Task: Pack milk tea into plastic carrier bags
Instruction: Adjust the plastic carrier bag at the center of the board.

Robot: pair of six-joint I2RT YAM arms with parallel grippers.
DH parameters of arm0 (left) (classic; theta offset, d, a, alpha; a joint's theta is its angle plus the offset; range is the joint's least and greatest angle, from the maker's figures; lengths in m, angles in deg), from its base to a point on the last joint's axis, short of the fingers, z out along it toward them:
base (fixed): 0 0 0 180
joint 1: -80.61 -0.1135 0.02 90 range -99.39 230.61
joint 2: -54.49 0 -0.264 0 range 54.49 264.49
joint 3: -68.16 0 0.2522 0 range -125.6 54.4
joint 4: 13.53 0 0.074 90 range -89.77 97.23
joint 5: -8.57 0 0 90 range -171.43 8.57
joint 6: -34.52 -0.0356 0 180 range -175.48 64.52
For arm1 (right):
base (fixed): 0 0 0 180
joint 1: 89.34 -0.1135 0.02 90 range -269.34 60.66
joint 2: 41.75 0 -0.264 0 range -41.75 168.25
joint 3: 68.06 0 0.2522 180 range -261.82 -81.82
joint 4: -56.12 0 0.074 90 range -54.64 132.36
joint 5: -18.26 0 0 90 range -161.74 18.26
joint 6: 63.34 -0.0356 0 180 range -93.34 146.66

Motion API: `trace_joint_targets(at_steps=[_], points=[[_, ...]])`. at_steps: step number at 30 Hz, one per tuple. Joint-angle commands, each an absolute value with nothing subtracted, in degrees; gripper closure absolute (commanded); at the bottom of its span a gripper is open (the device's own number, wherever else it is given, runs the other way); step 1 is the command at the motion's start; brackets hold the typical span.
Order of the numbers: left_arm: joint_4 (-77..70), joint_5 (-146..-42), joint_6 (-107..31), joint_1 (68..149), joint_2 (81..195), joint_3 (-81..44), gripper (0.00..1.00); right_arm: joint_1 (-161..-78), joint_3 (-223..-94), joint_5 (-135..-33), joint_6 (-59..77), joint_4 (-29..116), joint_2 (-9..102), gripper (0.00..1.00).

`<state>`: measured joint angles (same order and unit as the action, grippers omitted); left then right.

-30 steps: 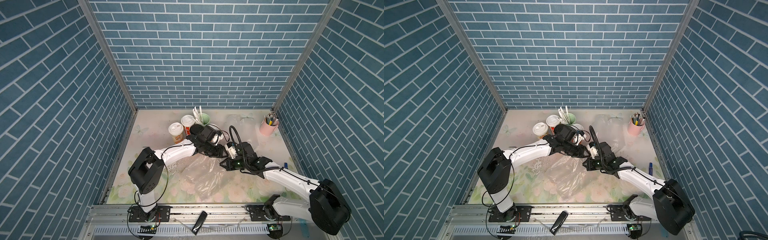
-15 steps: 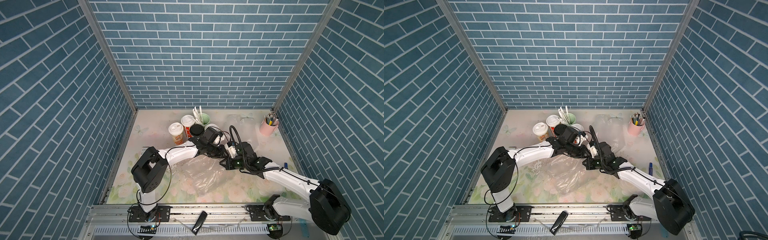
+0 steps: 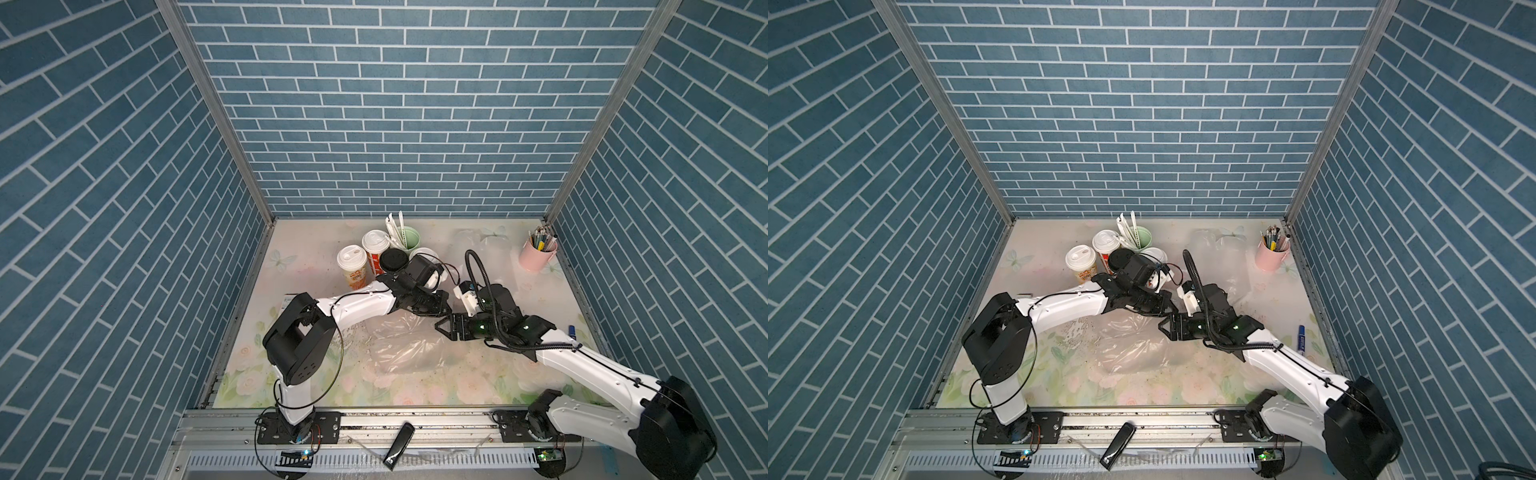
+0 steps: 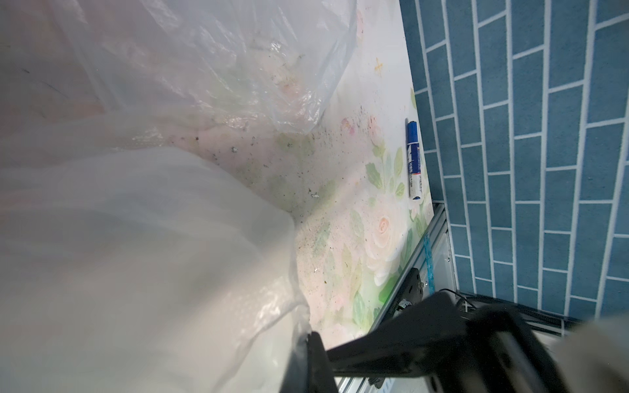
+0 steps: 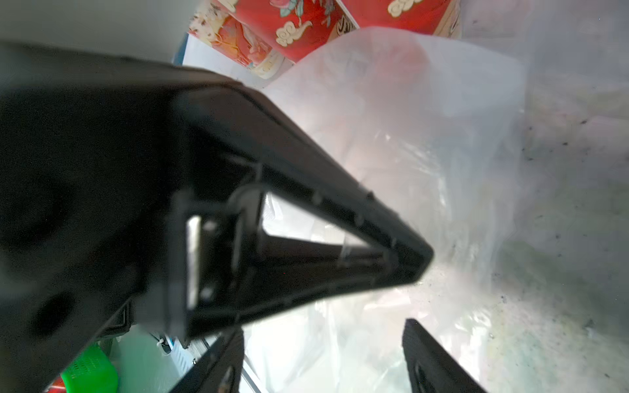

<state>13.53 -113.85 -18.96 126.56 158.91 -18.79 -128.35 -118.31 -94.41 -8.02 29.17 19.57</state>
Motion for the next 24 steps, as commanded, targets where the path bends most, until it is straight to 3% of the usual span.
trace_joint_targets(at_steps=[1, 10, 17, 24], points=[[17.46, -114.15, -23.62, 124.55, 156.5, -19.49, 1.0, -128.63, -120.34, -93.02, -8.14, 21.17, 14.74, 0.23], [24.68, -125.53, -33.49, 118.88, 151.14, -18.8, 1.0, -128.54, -126.74, -87.43, -5.68, 11.75, 11.06, 0.24], [29.47, -133.59, -41.73, 113.99, 143.92, -15.68, 1.0, -128.54, -141.58, -87.32, 0.16, 7.53, 25.06, 0.25], [35.78, -131.37, -45.89, 109.97, 138.54, -11.91, 1.0, -128.61, -163.46, -90.45, 5.65, 3.46, 39.69, 0.25]])
